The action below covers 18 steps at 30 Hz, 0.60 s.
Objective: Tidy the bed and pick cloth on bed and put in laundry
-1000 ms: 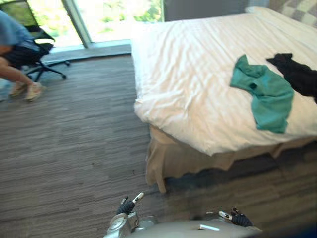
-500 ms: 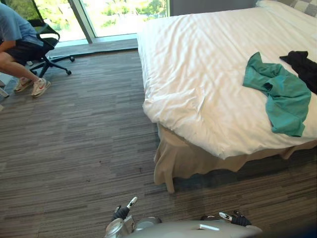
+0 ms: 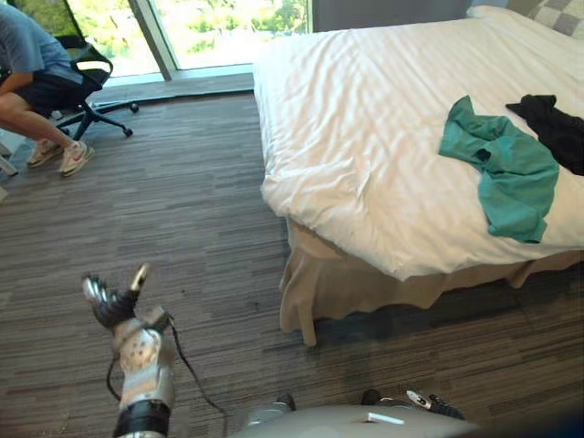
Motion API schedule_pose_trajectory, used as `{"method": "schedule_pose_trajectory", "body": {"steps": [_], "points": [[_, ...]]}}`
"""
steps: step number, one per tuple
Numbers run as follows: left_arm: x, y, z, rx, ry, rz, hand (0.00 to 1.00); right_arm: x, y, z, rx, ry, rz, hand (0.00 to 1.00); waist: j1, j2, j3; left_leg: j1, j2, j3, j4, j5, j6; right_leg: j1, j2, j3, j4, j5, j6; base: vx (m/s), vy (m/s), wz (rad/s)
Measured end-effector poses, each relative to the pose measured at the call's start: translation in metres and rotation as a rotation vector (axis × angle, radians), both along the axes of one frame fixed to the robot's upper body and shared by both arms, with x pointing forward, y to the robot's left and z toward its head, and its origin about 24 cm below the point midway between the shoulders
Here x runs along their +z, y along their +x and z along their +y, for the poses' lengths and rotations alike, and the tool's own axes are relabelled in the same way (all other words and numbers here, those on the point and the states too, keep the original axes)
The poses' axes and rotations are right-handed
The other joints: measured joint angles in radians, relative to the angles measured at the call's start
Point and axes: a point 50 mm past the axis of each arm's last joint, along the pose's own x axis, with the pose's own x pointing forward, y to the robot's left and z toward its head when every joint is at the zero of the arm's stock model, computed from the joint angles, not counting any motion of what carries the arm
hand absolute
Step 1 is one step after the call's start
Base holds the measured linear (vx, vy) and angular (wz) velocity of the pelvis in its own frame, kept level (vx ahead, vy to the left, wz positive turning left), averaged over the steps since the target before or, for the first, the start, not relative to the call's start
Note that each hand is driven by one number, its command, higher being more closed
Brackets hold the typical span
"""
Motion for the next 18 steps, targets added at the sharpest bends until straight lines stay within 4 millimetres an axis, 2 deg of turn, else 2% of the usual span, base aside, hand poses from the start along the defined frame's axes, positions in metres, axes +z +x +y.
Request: {"method": "schedule_pose_trajectory", "body": {"steps": [1, 4, 5, 7, 8, 10, 11, 13, 14, 15, 17, 18], "points": [[0.017, 0.014, 0.009, -0.073, 0.062, -0.013, 0.0, 0.001, -0.002, -0.002, 0.0, -0.003, 0.006, 0.0, -0.002, 0.004, -0.002, 0.004, 0.003, 0.004, 0.001, 0.0, -0.005, 0.0, 0.004, 0.01, 0.004, 0.002, 0.001, 0.1, -0.007, -0.19], [0.04, 0.029, 0.013, -0.174, 0.154, -0.053, 0.0, 0.001, -0.005, -0.005, -0.002, -0.007, 0.023, 0.0, -0.02, 0.014, -0.01, 0.007, 0.006, 0.01, 0.002, 0.004, -0.002, -0.008, 0.011, 0.019, 0.01, 0.006, -0.008, 0.13, 0.003, -0.13], [0.045, 0.038, 0.002, -0.249, 0.209, -0.068, 0.0, 0.001, -0.005, -0.005, -0.014, -0.003, 0.026, 0.0, -0.025, 0.017, -0.011, 0.016, 0.003, 0.032, 0.003, 0.003, -0.003, -0.01, 0.013, 0.038, 0.01, 0.007, -0.013, 0.15, 0.024, -0.29], [0.043, 0.043, -0.009, -0.308, 0.247, -0.037, 0.0, 0.001, -0.005, -0.004, -0.016, -0.001, 0.028, 0.0, -0.027, 0.016, -0.011, 0.025, 0.002, 0.037, 0.006, 0.001, -0.006, -0.004, 0.013, 0.051, 0.01, 0.007, -0.014, 0.12, 0.028, -0.25], [0.04, 0.055, -0.03, -0.398, 0.32, 0.005, 0.0, 0.001, -0.006, -0.004, -0.017, -0.005, 0.031, 0.0, -0.033, 0.013, -0.011, 0.036, 0.0, 0.049, 0.02, -0.003, -0.011, 0.009, 0.012, 0.067, 0.01, 0.007, -0.014, 0.1, 0.018, -0.18], [0.042, 0.063, -0.042, -0.445, 0.372, 0.022, 0.0, 0.001, -0.006, -0.003, -0.016, -0.007, 0.03, 0.0, -0.036, 0.012, -0.011, 0.041, 0.001, 0.058, 0.027, -0.009, -0.01, 0.015, 0.01, 0.069, 0.01, 0.007, -0.014, 0.06, 0.02, -0.13], [0.049, 0.076, -0.055, -0.487, 0.438, 0.033, 0.0, 0.001, -0.004, -0.001, -0.015, -0.009, 0.025, 0.0, -0.052, 0.013, -0.01, 0.036, 0.004, 0.06, 0.047, -0.026, -0.009, 0.016, 0.01, 0.075, 0.01, 0.007, -0.014, 0.02, 0.028, -0.11], [0.055, 0.083, -0.06, -0.488, 0.458, 0.027, 0.0, 0.001, -0.003, -0.001, -0.011, -0.013, 0.02, 0.0, -0.055, 0.015, -0.009, 0.031, 0.006, 0.067, 0.058, -0.038, -0.01, 0.006, 0.01, 0.092, 0.013, 0.004, -0.017, -0.01, 0.024, -0.21], [0.061, 0.09, -0.063, -0.487, 0.478, 0.023, 0.0, 0.002, -0.001, -0.002, -0.008, -0.016, 0.015, 0.0, -0.058, 0.017, -0.007, 0.013, 0.009, 0.08, 0.072, -0.051, -0.007, -0.016, 0.01, 0.1, 0.024, -0.003, -0.022, -0.05, 0.017, -0.3], [0.079, 0.105, -0.072, -0.49, 0.511, -0.007, 0.0, 0.004, 0.005, -0.003, -0.007, -0.027, -0.007, 0.0, -0.064, 0.025, 0.016, -0.043, 0.013, 0.084, 0.115, -0.068, -0.004, -0.086, 0.008, 0.113, 0.084, -0.023, -0.022, -0.08, 0.007, -0.23], [0.091, 0.115, -0.078, -0.489, 0.54, -0.026, 0.0, 0.006, 0.012, -0.003, -0.003, -0.03, -0.034, 0.0, -0.078, 0.023, 0.042, -0.082, 0.012, 0.084, 0.147, -0.069, -0.003, -0.14, -0.005, 0.118, 0.144, -0.043, -0.021, -0.13, 0.001, -0.07], [0.106, 0.124, -0.085, -0.484, 0.586, -0.044, 0.0, 0.008, 0.017, -0.005, -0.002, -0.038, -0.055, 0.0, -0.088, 0.025, 0.073, -0.119, 0.013, 0.084, 0.177, -0.086, 0.006, -0.198, -0.012, 0.126, 0.213, -0.068, -0.02, -0.15, 0.005, -0.07]]}}
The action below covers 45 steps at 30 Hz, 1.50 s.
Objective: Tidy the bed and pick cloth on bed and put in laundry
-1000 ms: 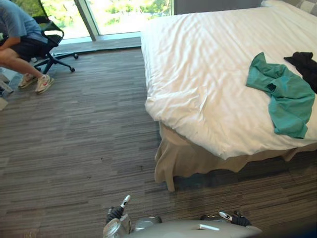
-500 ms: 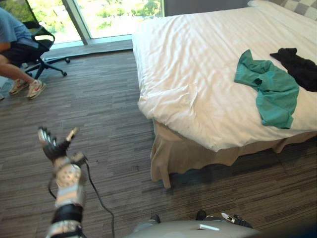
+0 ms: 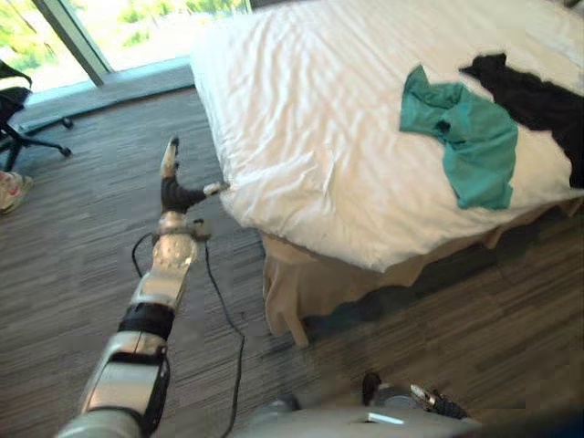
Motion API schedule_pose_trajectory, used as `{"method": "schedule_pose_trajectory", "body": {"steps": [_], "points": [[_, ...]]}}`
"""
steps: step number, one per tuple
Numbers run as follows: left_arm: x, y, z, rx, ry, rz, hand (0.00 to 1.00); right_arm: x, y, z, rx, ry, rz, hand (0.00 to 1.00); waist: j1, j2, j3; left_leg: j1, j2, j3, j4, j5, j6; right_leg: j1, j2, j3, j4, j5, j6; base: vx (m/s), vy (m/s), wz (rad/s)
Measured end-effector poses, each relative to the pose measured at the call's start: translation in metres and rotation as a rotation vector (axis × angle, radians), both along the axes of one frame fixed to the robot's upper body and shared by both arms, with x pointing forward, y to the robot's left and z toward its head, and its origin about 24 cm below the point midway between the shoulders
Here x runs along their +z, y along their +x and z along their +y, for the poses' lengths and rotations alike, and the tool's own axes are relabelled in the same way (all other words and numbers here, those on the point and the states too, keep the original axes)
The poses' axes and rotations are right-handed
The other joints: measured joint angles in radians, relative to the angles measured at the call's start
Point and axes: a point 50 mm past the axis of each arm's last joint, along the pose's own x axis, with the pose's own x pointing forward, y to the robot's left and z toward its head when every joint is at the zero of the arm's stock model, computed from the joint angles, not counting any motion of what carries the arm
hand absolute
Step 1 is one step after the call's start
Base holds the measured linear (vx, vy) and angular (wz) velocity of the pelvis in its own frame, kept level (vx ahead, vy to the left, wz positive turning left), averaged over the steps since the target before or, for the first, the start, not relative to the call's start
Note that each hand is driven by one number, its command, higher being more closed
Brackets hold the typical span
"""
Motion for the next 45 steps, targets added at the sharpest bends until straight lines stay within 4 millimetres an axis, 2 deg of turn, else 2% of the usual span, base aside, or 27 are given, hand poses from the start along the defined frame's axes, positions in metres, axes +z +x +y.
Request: {"method": "schedule_pose_trajectory", "body": {"steps": [3, 5, 6, 8, 11, 14, 18, 21, 22, 26, 28, 33, 37, 41, 42, 45], "points": [[0.02, 0.013, -0.005, 0.046, 0.008, -0.05, 0.0, 0.002, 0.005, -0.005, 0.002, -0.022, -0.009, 0.0, -0.021, -0.004, 0.053, -0.042, -0.005, 0.022, 0.027, -0.008, 0.003, -0.095, -0.022, 0.034, 0.111, -0.041, 0.0, -0.13, -0.006, -0.18], [0.024, 0.016, -0.001, 0.09, 0.007, -0.047, 0.0, 0.002, 0.003, -0.007, -0.001, -0.029, -0.006, 0.0, -0.03, 0.0, 0.065, -0.059, -0.008, 0.033, 0.03, -0.009, 0.003, -0.134, -0.029, 0.052, 0.147, -0.055, 0.001, -0.03, -0.008, -0.19], [0.029, 0.02, 0.001, 0.115, 0.026, -0.046, 0.0, 0.002, 0.003, -0.008, -0.004, -0.03, -0.007, 0.0, -0.048, 0.004, 0.078, -0.068, -0.012, 0.034, 0.032, -0.009, 0.003, -0.153, -0.032, 0.054, 0.171, -0.062, 0.0, 0.01, -0.017, -0.15], [0.038, 0.024, 0.001, 0.134, 0.05, -0.049, 0.0, 0.003, 0.003, -0.008, -0.006, -0.032, -0.017, 0.0, -0.054, 0.005, 0.093, -0.071, -0.018, 0.053, 0.031, -0.009, 0.001, -0.179, -0.037, 0.073, 0.2, -0.075, -0.004, 0.04, -0.004, -0.17], [0.06, 0.031, -0.003, 0.17, 0.131, -0.081, 0.0, 0.007, 0.01, -0.01, -0.003, -0.048, -0.075, 0.0, -0.074, 0.007, 0.104, -0.104, -0.026, 0.07, 0.028, -0.009, 0.0, -0.255, -0.05, 0.091, 0.271, -0.109, -0.009, 0.05, -0.034, -0.07], [0.07, 0.036, -0.007, 0.219, 0.179, -0.082, 0.0, 0.012, 0.02, -0.011, 0.001, -0.055, -0.143, 0.0, -0.077, 0.011, 0.132, -0.125, -0.033, 0.092, 0.027, -0.006, -0.005, -0.302, -0.061, 0.106, 0.312, -0.127, -0.013, 0.05, -0.033, -0.09], [0.072, 0.041, -0.01, 0.282, 0.234, -0.008, 0.0, 0.023, 0.037, -0.011, 0.0, -0.057, -0.254, 0.0, -0.076, 0.007, 0.161, -0.174, -0.033, 0.14, 0.044, -0.006, -0.006, -0.366, -0.065, 0.13, 0.342, -0.133, -0.015, 0.02, -0.017, -0.09], [0.088, 0.048, -0.017, 0.31, 0.221, 0.022, 0.0, 0.035, 0.055, -0.006, -0.027, -0.028, -0.385, 0.0, -0.071, -0.022, 0.192, -0.25, -0.009, 0.2, 0.123, -0.018, -0.012, -0.417, -0.069, 0.137, 0.362, -0.133, -0.016, -0.01, -0.017, 0.07], [0.092, 0.051, -0.021, 0.312, 0.219, 0.051, 1.0, 0.041, 0.062, -0.005, -0.04, -0.014, -0.437, 0.0, -0.069, -0.031, 0.205, -0.279, 0.009, 0.221, 0.166, -0.031, -0.01, -0.428, -0.064, 0.137, 0.366, -0.132, -0.016, -0.03, -0.03, 0.11], [0.097, 0.054, -0.023, 0.354, 0.214, 0.135, 1.0, 0.057, 0.078, -0.006, -0.083, 0.018, -0.57, 0.0, -0.042, -0.046, 0.22, -0.384, 0.058, 0.248, 0.296, -0.072, 0.001, -0.506, -0.044, 0.16, 0.397, -0.131, -0.017, -0.04, -0.021, -0.03], [0.109, 0.052, -0.021, 0.379, 0.203, 0.096, 1.0, 0.062, 0.086, -0.005, -0.077, 0.031, -0.612, 0.0, -0.028, -0.049, 0.237, -0.427, 0.092, 0.247, 0.368, -0.101, 0.006, -0.53, -0.029, 0.161, 0.415, -0.128, -0.022, -0.04, -0.01, -0.12], [0.119, 0.051, -0.017, 0.401, 0.152, 0.059, 1.0, 0.067, 0.094, -0.003, -0.06, 0.04, -0.646, 0.0, -0.023, -0.048, 0.255, -0.453, 0.12, 0.246, 0.443, -0.133, 0.015, -0.537, -0.019, 0.17, 0.434, -0.128, -0.022, -0.05, 0.018, -0.07], [0.121, 0.052, -0.02, 0.354, 0.117, 0.016, 1.0, 0.069, 0.096, -0.002, -0.051, 0.045, -0.647, 0.0, -0.019, -0.048, 0.255, -0.449, 0.118, 0.242, 0.445, -0.169, 0.031, -0.544, -0.016, 0.182, 0.453, -0.128, -0.021, -0.06, 0.034, -0.03], [0.107, 0.051, -0.023, 0.275, 0.098, 0.019, 1.0, 0.069, 0.097, 0.002, -0.031, 0.056, -0.634, 0.0, -0.012, -0.048, 0.255, -0.427, 0.1, 0.236, 0.433, -0.168, 0.034, -0.528, -0.031, 0.183, 0.465, -0.132, -0.015, -0.05, -0.004, 0.07], [0.095, 0.05, -0.023, 0.234, 0.092, 0.045, 1.0, 0.069, 0.098, 0.005, -0.01, 0.054, -0.62, 0.0, -0.009, -0.048, 0.254, -0.398, 0.099, 0.234, 0.424, -0.168, 0.034, -0.499, -0.031, 0.18, 0.463, -0.133, -0.014, 0.0, 0.0, 0.0], [0.076, 0.048, -0.033, 0.108, 0.118, 0.069, 1.0, 0.066, 0.094, 0.007, -0.016, 0.05, -0.585, 0.0, 0.009, -0.046, 0.249, -0.349, 0.089, 0.219, 0.395, -0.165, 0.033, -0.439, -0.038, 0.159, 0.439, -0.14, -0.008, -0.01, -0.033, 0.09]]}}
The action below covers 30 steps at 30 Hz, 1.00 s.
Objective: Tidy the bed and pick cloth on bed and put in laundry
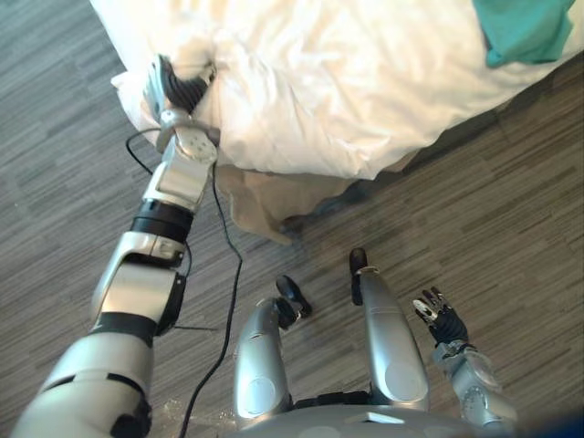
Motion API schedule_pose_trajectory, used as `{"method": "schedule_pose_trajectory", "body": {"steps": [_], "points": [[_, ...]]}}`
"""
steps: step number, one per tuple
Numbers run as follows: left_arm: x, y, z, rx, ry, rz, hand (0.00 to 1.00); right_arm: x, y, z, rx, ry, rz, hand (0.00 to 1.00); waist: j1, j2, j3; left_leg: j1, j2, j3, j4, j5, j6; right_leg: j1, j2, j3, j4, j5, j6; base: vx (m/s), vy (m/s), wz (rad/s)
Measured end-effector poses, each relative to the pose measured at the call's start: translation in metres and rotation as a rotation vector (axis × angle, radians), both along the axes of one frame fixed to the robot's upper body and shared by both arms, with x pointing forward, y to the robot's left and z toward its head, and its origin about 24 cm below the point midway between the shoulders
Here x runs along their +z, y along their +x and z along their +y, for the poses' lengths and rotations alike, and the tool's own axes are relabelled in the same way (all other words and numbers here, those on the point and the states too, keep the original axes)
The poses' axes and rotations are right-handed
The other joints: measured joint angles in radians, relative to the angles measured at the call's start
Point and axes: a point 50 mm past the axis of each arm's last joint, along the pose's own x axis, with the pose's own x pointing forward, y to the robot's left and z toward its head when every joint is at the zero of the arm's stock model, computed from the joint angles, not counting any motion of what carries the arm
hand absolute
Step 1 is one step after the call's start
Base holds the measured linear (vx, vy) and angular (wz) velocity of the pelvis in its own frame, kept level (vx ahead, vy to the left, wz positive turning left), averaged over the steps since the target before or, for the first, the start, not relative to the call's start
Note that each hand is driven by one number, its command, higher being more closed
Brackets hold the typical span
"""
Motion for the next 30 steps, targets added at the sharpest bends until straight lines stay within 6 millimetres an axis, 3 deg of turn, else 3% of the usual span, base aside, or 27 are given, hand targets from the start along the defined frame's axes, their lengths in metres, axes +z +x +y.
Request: {"method": "schedule_pose_trajectory", "body": {"steps": [2, 5, 6, 8, 10, 13, 16, 20, 25, 30], "points": [[-0.013, -0.006, -0.008, -0.095, 0.019, 0.019, 1.0, -0.004, -0.004, 0.001, -0.008, 0.002, 0.04, 0.0, 0.011, -0.002, -0.024, 0.016, -0.011, -0.006, -0.035, 0.019, 0.001, 0.022, -0.009, -0.019, -0.022, 0.0, 0.0, 0.05, -0.039, 0.29], [-0.068, -0.026, -0.009, -0.206, 0.02, 0.162, 1.0, -0.011, -0.014, 0.002, -0.027, 0.004, 0.12, 0.0, 0.025, -0.003, -0.097, 0.079, -0.041, -0.03, -0.124, 0.058, -0.008, 0.094, -0.022, -0.056, -0.076, -0.001, 0.001, 0.13, -0.033, 0.31], [-0.087, -0.035, -0.006, -0.223, 0.008, 0.21, 0.0, -0.015, -0.017, 0.003, -0.028, 0.004, 0.153, 0.0, 0.023, -0.004, -0.121, 0.101, -0.049, -0.04, -0.154, 0.07, -0.01, 0.122, -0.023, -0.067, -0.1, 0.0, 0.002, 0.17, -0.034, 0.38], [-0.117, -0.052, 0.0, -0.238, -0.014, 0.296, 0.0, -0.023, -0.025, 0.004, -0.032, 0.01, 0.217, 0.0, 0.023, 0.002, -0.162, 0.133, -0.059, -0.062, -0.195, 0.091, -0.016, 0.171, -0.023, -0.093, -0.149, 0.003, 0.006, 0.19, -0.037, 0.37], [-0.161, -0.083, 0.011, -0.218, -0.096, 0.427, 0.0, -0.037, -0.04, 0.004, -0.041, 0.024, 0.331, 0.0, 0.021, 0.014, -0.214, 0.192, -0.064, -0.096, -0.249, 0.108, -0.025, 0.271, -0.015, -0.139, -0.234, 0.016, 0.008, 0.21, -0.036, 0.4], [-0.208, -0.123, 0.013, -0.187, -0.196, 0.569, 0.0, -0.051, -0.062, 0.004, -0.059, 0.038, 0.462, 0.0, 0.027, 0.03, -0.278, 0.266, -0.064, -0.128, -0.304, 0.116, -0.033, 0.393, 0.005, -0.175, -0.35, 0.047, 0.012, 0.18, 0.004, 0.28], [-0.246, -0.154, 0.005, -0.157, -0.244, 0.696, 0.0, -0.059, -0.077, 0.001, -0.068, 0.045, 0.521, 0.0, 0.029, 0.042, -0.327, 0.305, -0.073, -0.146, -0.336, 0.12, -0.03, 0.469, 0.01, -0.195, -0.429, 0.076, 0.024, 0.15, 0.045, 0.24], [-0.293, -0.197, 0.001, -0.073, -0.304, 0.889, 0.0, -0.069, -0.097, 0.001, -0.083, 0.066, 0.593, 0.0, 0.03, 0.034, -0.354, 0.347, -0.086, -0.165, -0.363, 0.133, -0.03, 0.537, 0.01, -0.196, -0.501, 0.113, 0.038, 0.08, 0.041, 0.07], [-0.332, -0.25, 0.001, 0.024, -0.358, 1.096, 0.0, -0.075, -0.115, 0.0, -0.147, 0.111, 0.661, 0.0, 0.033, 0.018, -0.367, 0.383, -0.091, -0.168, -0.37, 0.14, -0.03, 0.593, 0.009, -0.195, -0.551, 0.149, 0.051, 0.04, 0.026, 0.01], [-0.351, -0.287, 0.003, 0.091, -0.4, 1.265, 0.0, -0.08, -0.129, 0.006, -0.263, 0.156, 0.715, 0.0, 0.057, 0.0, -0.389, 0.403, -0.098, -0.169, -0.403, 0.186, -0.029, 0.607, 0.009, -0.195, -0.574, 0.19, 0.052, -0.02, -0.001, -0.02]]}}
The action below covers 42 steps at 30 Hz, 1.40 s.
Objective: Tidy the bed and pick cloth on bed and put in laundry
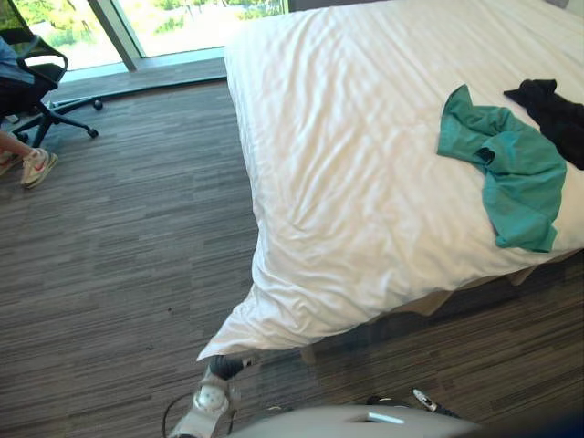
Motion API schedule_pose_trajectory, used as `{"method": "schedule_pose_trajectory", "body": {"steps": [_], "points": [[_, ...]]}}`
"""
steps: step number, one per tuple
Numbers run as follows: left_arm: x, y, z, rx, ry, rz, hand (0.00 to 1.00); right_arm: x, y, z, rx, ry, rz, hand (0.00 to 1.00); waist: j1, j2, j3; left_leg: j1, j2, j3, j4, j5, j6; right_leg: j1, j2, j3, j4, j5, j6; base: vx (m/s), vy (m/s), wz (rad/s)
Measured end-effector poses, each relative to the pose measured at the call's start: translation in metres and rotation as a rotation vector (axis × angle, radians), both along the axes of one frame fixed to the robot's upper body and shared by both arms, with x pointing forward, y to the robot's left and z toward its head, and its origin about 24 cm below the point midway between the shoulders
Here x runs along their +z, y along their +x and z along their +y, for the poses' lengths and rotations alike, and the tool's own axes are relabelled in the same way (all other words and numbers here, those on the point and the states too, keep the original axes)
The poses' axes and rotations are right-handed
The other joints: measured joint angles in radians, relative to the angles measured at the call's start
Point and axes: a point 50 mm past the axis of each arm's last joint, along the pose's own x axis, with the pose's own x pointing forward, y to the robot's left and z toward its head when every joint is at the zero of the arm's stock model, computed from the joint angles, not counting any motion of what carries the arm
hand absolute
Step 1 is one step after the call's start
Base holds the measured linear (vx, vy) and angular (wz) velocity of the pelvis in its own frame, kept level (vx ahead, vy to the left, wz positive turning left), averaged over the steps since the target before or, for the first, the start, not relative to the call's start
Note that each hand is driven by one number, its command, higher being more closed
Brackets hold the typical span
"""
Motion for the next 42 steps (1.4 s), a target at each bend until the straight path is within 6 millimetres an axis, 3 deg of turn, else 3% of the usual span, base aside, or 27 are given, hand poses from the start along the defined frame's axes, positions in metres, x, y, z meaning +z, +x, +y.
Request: {"method": "schedule_pose_trajectory", "body": {"steps": [5, 8, 9, 12, 14, 17, 19, 20, 22, 23, 25, 26, 28, 29, 30, 31, 32, 33, 34, 36, 38, 40, 42], "points": [[-0.011, -0.032, 0.004, 0.101, -0.047, 0.175, 0.0, 0.0, 0.0, -0.002, -0.109, -0.079, -0.005, 0.0, 0.005, -0.007, -0.002, 0.026, -0.009, -0.005, -0.033, 0.022, 0.002, 0.016, -0.002, 0.001, -0.005, 0.008, 0.004, -0.09, -0.016, 0.0], [-0.015, -0.044, 0.002, 0.096, -0.062, 0.264, 0.0, 0.003, 0.006, -0.013, -0.193, -0.17, -0.032, 0.0, 0.016, -0.003, 0.001, 0.034, -0.015, -0.013, -0.067, 0.023, 0.005, 0.014, 0.0, 0.001, -0.02, 0.008, 0.004, -0.17, -0.019, -0.03], [-0.015, -0.046, 0.003, 0.092, -0.066, 0.279, 0.0, 0.006, 0.011, -0.019, -0.232, -0.211, -0.056, 1.0, 0.018, -0.006, 0.003, 0.035, -0.02, -0.023, -0.083, 0.025, 0.007, 0.014, 0.0, 0.001, -0.031, 0.007, 0.004, -0.16, -0.021, -0.01], [-0.016, -0.048, 0.004, 0.088, -0.078, 0.298, 0.0, 0.018, 0.035, -0.041, -0.337, -0.313, -0.175, 1.0, 0.025, -0.012, 0.016, 0.059, -0.035, -0.025, -0.153, 0.06, 0.019, 0.009, -0.003, 0.001, -0.046, 0.006, -0.002, -0.28, -0.035, -0.06], [-0.016, -0.049, 0.004, 0.087, -0.089, 0.303, 0.0, 0.031, 0.047, -0.06, -0.379, -0.395, -0.274, 1.0, 0.027, -0.018, 0.018, 0.07, -0.042, -0.028, -0.203, 0.077, 0.009, -0.005, -0.002, 0.0, -0.045, -0.001, 0.0, -0.26, -0.023, -0.02], [-0.015, -0.048, 0.003, 0.078, -0.099, 0.286, 0.0, 0.068, 0.09, -0.096, -0.341, -0.528, -0.525, 1.0, 0.026, -0.009, 0.018, 0.045, -0.043, -0.034, -0.203, 0.076, 0.008, -0.009, 0.001, 0.003, -0.084, 0.001, 0.004, -0.18, -0.004, -0.05], [-0.015, -0.044, 0.002, 0.062, -0.102, 0.258, 0.0, 0.112, 0.135, -0.111, -0.228, -0.633, -0.791, 1.0, 0.025, -0.007, 0.019, 0.012, -0.049, -0.055, -0.203, 0.077, 0.006, -0.026, 0.001, 0.002, -0.096, 0.005, 0.009, -0.09, -0.001, 0.06], [-0.015, -0.044, 0.002, 0.06, -0.104, 0.252, 0.0, 0.13, 0.145, -0.111, -0.155, -0.718, -0.913, 1.0, 0.026, -0.011, 0.022, 0.008, -0.049, -0.058, -0.203, 0.077, 0.006, -0.029, 0.002, 0.002, -0.098, 0.005, 0.009, -0.07, -0.006, 0.1], [-0.014, -0.048, 0.001, 0.086, -0.115, 0.234, 0.0, 0.203, 0.178, -0.099, 0.07, -0.89, -1.321, 1.0, 0.024, -0.01, 0.017, -0.004, -0.049, -0.07, -0.203, 0.077, 0.006, -0.046, 0.005, 0.002, -0.096, 0.005, 0.009, -0.02, -0.012, 0.08], [-0.013, -0.048, 0.003, 0.094, -0.105, 0.208, 0.0, 0.242, 0.195, -0.086, 0.216, -0.852, -1.529, 1.0, 0.025, -0.019, 0.01, -0.004, -0.048, -0.08, -0.203, 0.076, 0.005, -0.052, 0.008, 0.002, -0.094, 0.005, 0.009, 0.04, -0.01, 0.12], [-0.011, -0.048, 0.004, 0.089, -0.104, 0.19, 0.0, 0.263, 0.2, -0.074, 0.336, -0.878, -1.668, 1.0, 0.031, -0.022, 0.005, -0.002, -0.046, -0.085, -0.202, 0.076, 0.005, -0.048, 0.01, 0.001, -0.09, 0.005, 0.01, 0.1, -0.016, 0.18], [-0.011, -0.054, 0.006, 0.097, -0.097, 0.179, 0.0, 0.275, 0.208, -0.051, 0.499, -0.753, -1.745, 1.0, 0.028, -0.042, -0.003, 0.001, -0.045, -0.096, -0.2, 0.082, 0.001, -0.048, 0.011, 0.002, -0.077, 0.023, 0.008, 0.13, -0.017, 0.2], [-0.011, -0.058, 0.009, 0.109, -0.085, 0.181, 0.0, 0.26, 0.22, -0.037, 0.601, -0.543, -1.635, 1.0, 0.025, -0.044, -0.006, 0.015, -0.043, -0.102, -0.197, 0.11, 0.001, -0.03, 0.015, 0.002, -0.076, 0.041, -0.003, 0.14, -0.015, 0.12], [-0.01, -0.057, 0.009, 0.109, -0.085, 0.173, 0.0, 0.226, 0.224, -0.024, 0.668, -0.219, -1.465, 1.0, 0.037, -0.052, -0.01, 0.04, -0.043, -0.105, -0.196, 0.113, 0.016, 0.0, 0.018, 0.0, -0.082, 0.042, -0.009, 0.19, -0.014, 0.05], [-0.01, -0.056, 0.008, 0.11, -0.088, 0.168, 0.0, 0.211, 0.222, -0.015, 0.706, -0.103, -1.395, 1.0, 0.044, -0.053, -0.01, 0.048, -0.043, -0.106, -0.196, 0.11, 0.017, 0.01, 0.017, -0.001, -0.083, 0.039, -0.011, 0.2, -0.006, 0.01], [-0.01, -0.055, 0.007, 0.113, -0.087, 0.161, 0.0, 0.19, 0.214, 0.007, 0.795, 0.073, -1.298, 1.0, 0.054, -0.052, -0.01, 0.053, -0.045, -0.106, -0.196, 0.108, 0.015, 0.017, 0.017, -0.001, -0.089, 0.037, -0.01, 0.15, -0.003, 0.03], [-0.01, -0.052, 0.006, 0.115, -0.09, 0.154, 0.0, 0.181, 0.208, 0.034, 0.895, 0.215, -1.276, 1.0, 0.056, -0.052, -0.008, 0.051, -0.048, -0.11, -0.196, 0.108, 0.015, 0.023, 0.017, -0.01, -0.091, 0.035, -0.007, 0.11, -0.007, 0.02], [-0.01, -0.052, 0.004, 0.114, -0.094, 0.153, 0.0, 0.18, 0.206, 0.047, 0.943, 0.272, -1.276, 1.0, 0.053, -0.045, -0.003, 0.049, -0.05, -0.111, -0.196, 0.108, 0.015, 0.023, 0.015, -0.018, -0.09, 0.035, -0.006, 0.08, -0.01, 0.06], [-0.011, -0.05, 0.001, 0.113, -0.102, 0.148, 0.0, 0.182, 0.204, 0.069, 1.095, 0.228, -1.329, 1.0, 0.054, -0.032, 0.004, 0.049, -0.054, -0.115, -0.196, 0.108, 0.015, 0.025, 0.012, -0.026, -0.09, 0.032, -0.002, 0.06, -0.005, 0.08], [-0.012, -0.05, -0.003, 0.102, -0.107, 0.149, 0.0, 0.198, 0.209, 0.092, 1.299, 0.122, -1.452, 1.0, 0.056, -0.019, 0.007, 0.051, -0.059, -0.138, -0.196, 0.108, 0.015, 0.036, 0.007, -0.034, -0.088, 0.027, 0.006, 0.04, -0.002, 0.25], [-0.011, -0.05, -0.002, 0.102, -0.099, 0.144, 0.0, 0.222, 0.226, 0.115, 1.433, 0.089, -1.537, 1.0, 0.069, -0.023, 0.011, 0.052, -0.058, -0.152, -0.191, 0.108, 0.015, 0.046, 0.009, -0.045, -0.088, 0.027, 0.006, -0.01, -0.009, 0.26], [-0.01, -0.047, -0.001, 0.103, -0.09, 0.128, 0.0, 0.248, 0.239, 0.141, 1.537, 0.098, -1.606, 1.0, 0.104, -0.036, 0.018, 0.052, -0.051, -0.166, -0.185, 0.108, 0.015, 0.052, 0.013, -0.055, -0.079, 0.026, 0.005, -0.05, -0.021, 0.19], [-0.01, -0.046, 0.002, 0.107, -0.085, 0.122, 0.0, 0.256, 0.243, 0.163, 1.572, 0.132, -1.603, 1.0, 0.13, -0.049, 0.027, 0.05, -0.048, -0.176, -0.187, 0.108, 0.015, 0.052, 0.017, -0.062, -0.076, 0.022, 0.003, -0.08, -0.034, 0.14]]}}
